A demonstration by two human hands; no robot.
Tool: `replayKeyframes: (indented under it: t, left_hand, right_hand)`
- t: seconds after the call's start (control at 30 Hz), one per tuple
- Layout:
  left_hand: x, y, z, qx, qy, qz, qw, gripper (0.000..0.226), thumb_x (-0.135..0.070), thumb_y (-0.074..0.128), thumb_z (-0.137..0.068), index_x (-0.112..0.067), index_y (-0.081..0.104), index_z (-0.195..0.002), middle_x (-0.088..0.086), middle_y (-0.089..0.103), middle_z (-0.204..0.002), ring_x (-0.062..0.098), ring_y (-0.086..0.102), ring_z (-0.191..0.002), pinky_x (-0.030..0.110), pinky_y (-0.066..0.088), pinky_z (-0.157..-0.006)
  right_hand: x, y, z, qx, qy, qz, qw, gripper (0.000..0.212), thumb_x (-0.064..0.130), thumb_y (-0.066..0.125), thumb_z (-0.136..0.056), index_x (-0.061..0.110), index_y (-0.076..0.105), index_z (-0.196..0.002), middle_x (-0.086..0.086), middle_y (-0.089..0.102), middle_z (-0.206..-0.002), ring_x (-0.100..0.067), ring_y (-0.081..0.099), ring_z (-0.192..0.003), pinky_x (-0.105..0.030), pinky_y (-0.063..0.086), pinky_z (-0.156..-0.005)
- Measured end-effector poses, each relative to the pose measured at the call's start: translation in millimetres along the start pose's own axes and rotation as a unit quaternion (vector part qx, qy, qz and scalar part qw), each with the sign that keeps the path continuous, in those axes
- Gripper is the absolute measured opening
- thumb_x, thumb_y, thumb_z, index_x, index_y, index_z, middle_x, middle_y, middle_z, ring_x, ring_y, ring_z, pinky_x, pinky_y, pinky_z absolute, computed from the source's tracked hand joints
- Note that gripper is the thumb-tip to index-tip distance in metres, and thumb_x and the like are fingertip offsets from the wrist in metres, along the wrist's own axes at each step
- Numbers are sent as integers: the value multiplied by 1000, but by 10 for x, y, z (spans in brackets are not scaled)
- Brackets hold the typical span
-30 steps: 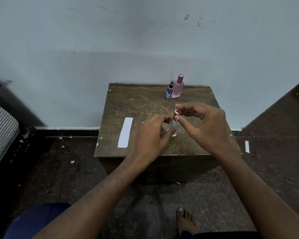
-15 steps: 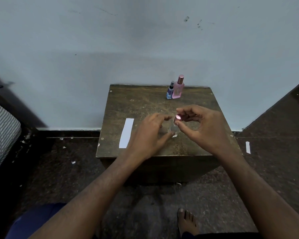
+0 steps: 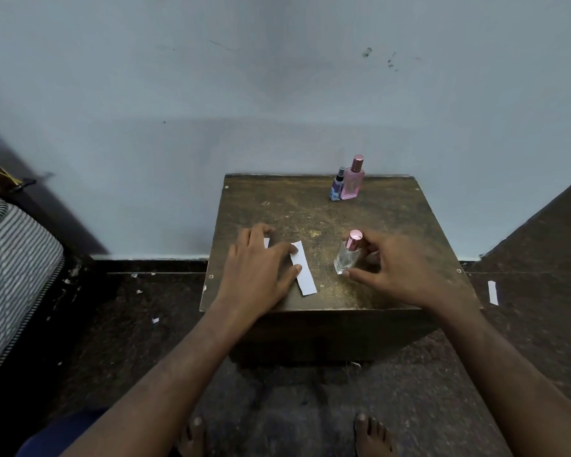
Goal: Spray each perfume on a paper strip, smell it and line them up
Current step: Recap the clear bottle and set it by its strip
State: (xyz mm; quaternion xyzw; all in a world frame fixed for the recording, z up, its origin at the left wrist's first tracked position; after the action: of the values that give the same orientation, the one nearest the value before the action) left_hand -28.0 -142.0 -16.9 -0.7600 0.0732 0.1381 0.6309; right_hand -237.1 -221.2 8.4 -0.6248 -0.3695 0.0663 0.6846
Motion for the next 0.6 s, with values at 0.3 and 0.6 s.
replayKeyframes:
  t: [0.3, 0.6]
  left_hand:
    - [56, 111, -298, 51, -3, 20, 999, 47, -50, 62, -99, -44, 57, -145, 5, 34, -163, 28, 28, -150, 50, 34, -118]
    - [304, 139, -817, 62, -18, 65, 996, 42, -63, 55, -98, -45, 60, -136, 4, 35, -165, 27, 25, -155, 61, 19, -122]
  right_hand:
    - [-15, 77, -73, -8, 6, -52, 999, 31, 35, 85, -86, 32, 72, -114, 23, 64, -90, 8, 59, -80, -13, 39, -68]
    - [-57, -6, -297, -109, 52, -100, 988, 39, 34, 84, -86, 25, 71, -122, 9, 73, -91, -2, 68, -81, -20, 54, -72]
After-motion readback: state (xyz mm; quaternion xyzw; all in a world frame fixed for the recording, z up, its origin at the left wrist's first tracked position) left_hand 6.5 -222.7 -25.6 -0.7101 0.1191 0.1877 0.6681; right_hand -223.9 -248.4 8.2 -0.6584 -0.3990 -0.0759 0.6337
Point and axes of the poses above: each hand's wrist, its own z-axis away from the middle knuckle, its own y-axis out of the palm, x = y × z, the point moved 8 cm from there along -z, towards the middle knuckle
